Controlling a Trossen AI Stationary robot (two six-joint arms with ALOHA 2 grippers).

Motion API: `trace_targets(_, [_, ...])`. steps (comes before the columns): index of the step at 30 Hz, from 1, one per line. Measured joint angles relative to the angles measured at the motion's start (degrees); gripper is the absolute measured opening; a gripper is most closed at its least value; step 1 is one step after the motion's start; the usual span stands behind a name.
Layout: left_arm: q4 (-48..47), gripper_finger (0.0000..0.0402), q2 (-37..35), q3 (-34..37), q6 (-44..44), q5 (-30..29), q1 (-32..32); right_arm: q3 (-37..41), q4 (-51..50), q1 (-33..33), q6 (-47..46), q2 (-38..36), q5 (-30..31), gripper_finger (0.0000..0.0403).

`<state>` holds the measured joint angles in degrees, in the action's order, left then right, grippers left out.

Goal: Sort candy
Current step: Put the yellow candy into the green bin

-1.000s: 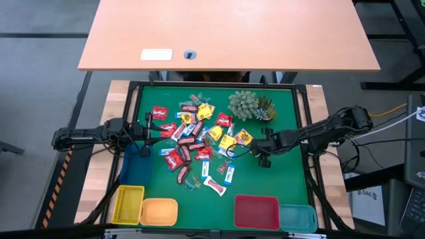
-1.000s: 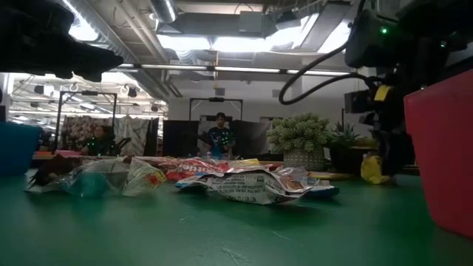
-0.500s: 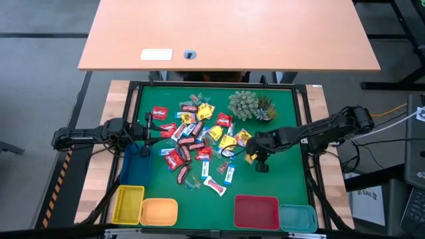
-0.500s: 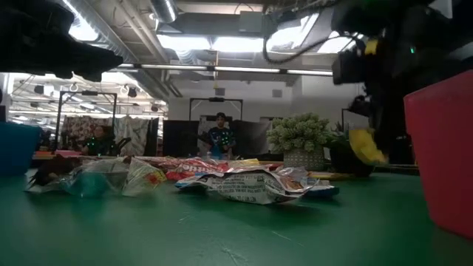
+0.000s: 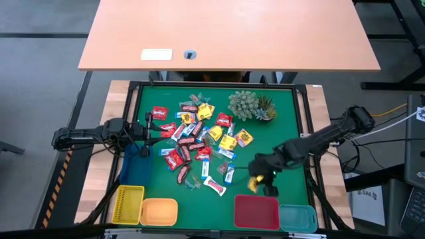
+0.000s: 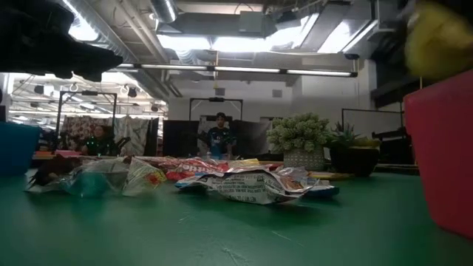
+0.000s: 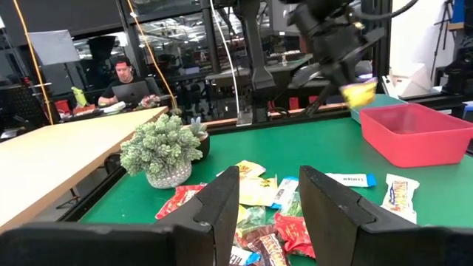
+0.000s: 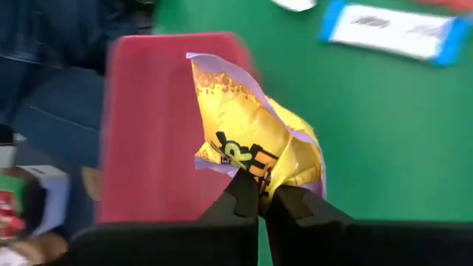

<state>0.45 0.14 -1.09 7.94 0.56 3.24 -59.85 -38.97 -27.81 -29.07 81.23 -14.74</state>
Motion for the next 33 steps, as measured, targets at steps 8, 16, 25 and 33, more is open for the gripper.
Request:
trace_targets(8, [0.0, 0.0128, 0.0, 0.0, -0.2, 0.0, 0.0, -0.6, 0.9, -13.6, -25.4, 0.2, 0.6, 0.0002])
trace_targets(16, [0.0, 0.0128, 0.0, 0.0, -1.6, 0.0, 0.0, -0.5, 3.3, -26.0, -46.9, 0.4, 0.7, 0.0006])
trace_targets(25, [0.0, 0.0128, 0.0, 0.0, -1.7, 0.0, 0.0, -0.5, 0.9, -33.8, -51.6, 0.4, 0.7, 0.0007])
trace_targets(33, [0.0, 0.0128, 0.0, 0.0, -1.8, 0.0, 0.0, -0.5, -2.2, -34.1, -51.7, 0.4, 0.7, 0.0007])
